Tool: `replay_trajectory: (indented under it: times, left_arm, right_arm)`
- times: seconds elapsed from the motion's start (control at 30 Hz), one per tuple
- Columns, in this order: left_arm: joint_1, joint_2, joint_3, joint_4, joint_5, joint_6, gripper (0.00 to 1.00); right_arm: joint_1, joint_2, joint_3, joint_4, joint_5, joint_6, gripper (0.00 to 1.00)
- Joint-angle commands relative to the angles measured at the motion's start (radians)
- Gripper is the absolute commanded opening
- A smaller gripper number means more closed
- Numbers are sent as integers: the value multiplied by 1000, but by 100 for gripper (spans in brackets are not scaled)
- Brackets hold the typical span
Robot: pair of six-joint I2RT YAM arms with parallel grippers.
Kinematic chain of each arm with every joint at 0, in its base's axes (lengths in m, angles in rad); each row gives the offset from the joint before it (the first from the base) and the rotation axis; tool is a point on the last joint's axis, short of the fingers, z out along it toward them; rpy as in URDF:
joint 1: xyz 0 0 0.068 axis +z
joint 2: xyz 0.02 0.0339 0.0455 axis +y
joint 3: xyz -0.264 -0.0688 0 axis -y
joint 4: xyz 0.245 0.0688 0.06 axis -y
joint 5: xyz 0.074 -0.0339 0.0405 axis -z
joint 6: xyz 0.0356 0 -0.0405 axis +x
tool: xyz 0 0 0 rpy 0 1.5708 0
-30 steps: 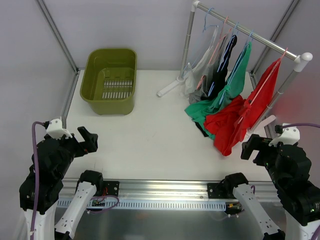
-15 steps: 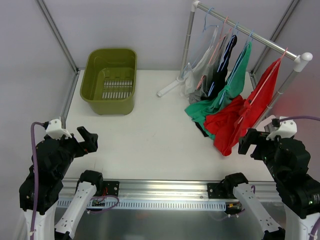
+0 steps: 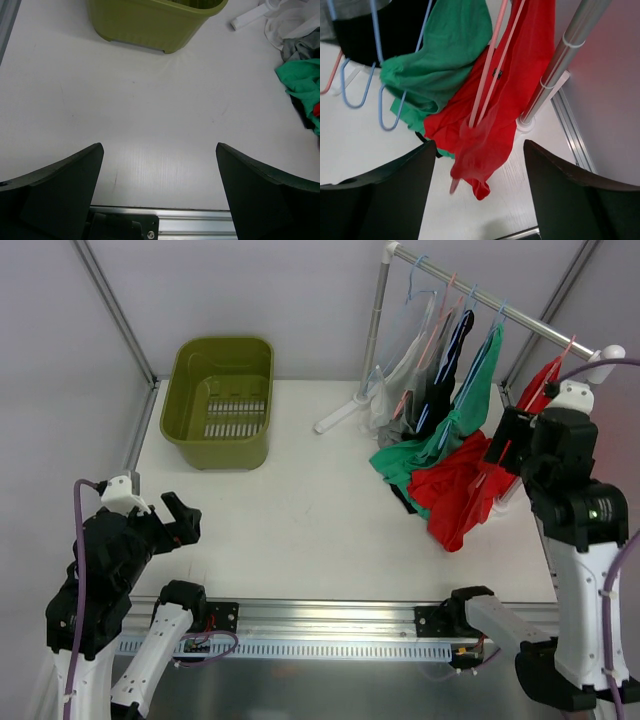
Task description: Remove the tank top from the hanger
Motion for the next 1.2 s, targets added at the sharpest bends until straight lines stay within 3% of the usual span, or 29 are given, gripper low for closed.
replay_trajectory:
  times: [0.0, 0.07, 0.33, 0.37, 0.6, 0.8, 1.17]
  left_arm:
    - [-3, 10, -16, 15, 24, -7, 99]
    - [-3, 9, -25, 15, 24, -4, 99]
    - [-3, 7, -48, 18, 36, -7, 99]
    - [-3, 9, -48, 18, 34, -9, 99]
    - [-2, 32, -63, 26, 36, -17, 99]
    - [-3, 33, -96, 37, 28, -24, 99]
    - [-3, 35, -97, 40, 30, -24, 99]
  right_arm:
    - [-79, 106, 35, 131, 50, 24, 73]
    - [-101, 140, 36, 183, 78, 35, 62]
    - [-158, 218, -22, 296, 66, 50, 44]
    - [-158, 210, -51, 306, 69, 57, 35]
    - [-158, 158, -91, 352, 114, 58, 2]
    - [-158, 132, -45, 350, 102, 58, 0]
    - [-156, -41, -82, 346, -134, 58, 0]
